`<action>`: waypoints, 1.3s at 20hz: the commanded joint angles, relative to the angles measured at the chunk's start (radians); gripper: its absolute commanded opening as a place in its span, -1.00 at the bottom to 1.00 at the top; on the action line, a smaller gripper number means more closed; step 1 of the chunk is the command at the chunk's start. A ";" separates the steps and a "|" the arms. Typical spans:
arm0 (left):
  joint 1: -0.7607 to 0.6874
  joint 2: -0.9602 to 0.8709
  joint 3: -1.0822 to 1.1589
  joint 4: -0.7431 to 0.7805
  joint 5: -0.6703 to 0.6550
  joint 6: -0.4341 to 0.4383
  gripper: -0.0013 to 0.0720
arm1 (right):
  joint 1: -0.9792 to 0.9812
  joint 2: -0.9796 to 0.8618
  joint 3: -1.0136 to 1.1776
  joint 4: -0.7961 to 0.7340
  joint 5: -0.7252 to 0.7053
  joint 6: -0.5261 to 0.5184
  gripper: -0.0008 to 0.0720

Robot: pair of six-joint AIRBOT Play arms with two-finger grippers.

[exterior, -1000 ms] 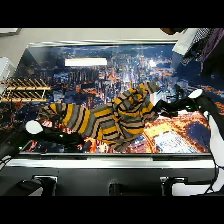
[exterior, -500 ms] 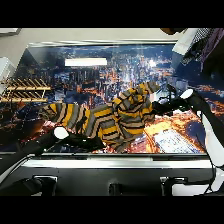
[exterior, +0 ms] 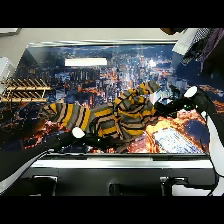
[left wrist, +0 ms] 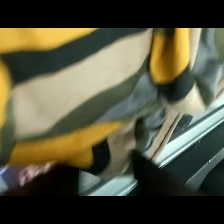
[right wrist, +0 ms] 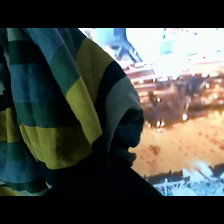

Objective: Fold the clothes and pants, and hang the long-sleeved shirts on hangers.

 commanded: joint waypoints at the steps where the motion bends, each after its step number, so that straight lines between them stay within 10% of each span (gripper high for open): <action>1: 0.001 -0.053 0.085 -0.011 -0.036 0.050 -0.91 | 0.001 0.036 0.001 -0.004 0.054 0.033 -0.89; 7: 0.261 0.126 0.270 0.193 -0.138 0.065 -0.91 | 0.001 0.230 0.122 0.016 -0.069 0.026 -0.89; 15: 0.618 0.472 0.873 0.780 -0.383 -0.142 -0.91 | 0.001 0.379 0.779 -0.032 -0.094 0.158 -0.89; 26: 0.705 0.813 0.969 0.942 -0.379 -0.249 -0.91 | 0.001 0.672 0.869 -0.098 -0.078 0.248 -0.89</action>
